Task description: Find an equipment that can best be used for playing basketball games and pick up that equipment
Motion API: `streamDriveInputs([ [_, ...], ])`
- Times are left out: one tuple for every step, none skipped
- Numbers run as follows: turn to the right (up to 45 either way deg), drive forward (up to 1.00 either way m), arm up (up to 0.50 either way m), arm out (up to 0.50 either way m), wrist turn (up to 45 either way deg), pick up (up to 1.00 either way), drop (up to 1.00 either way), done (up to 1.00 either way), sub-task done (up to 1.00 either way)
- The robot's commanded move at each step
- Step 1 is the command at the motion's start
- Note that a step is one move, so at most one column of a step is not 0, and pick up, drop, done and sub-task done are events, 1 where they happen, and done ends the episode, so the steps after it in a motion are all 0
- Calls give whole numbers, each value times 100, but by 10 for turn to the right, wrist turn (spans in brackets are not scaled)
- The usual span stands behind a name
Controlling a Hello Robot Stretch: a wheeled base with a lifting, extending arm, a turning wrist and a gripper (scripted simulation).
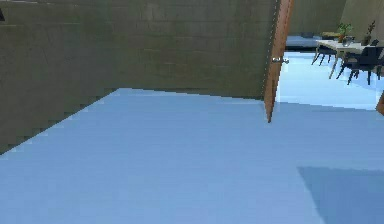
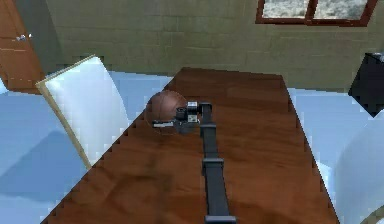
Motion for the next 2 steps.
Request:
streamDriveInputs([
  [0, 0, 0, 0, 0, 100, 0, 0, 0],
  [0, 0, 10, 0, 0, 0, 0, 0, 0],
])
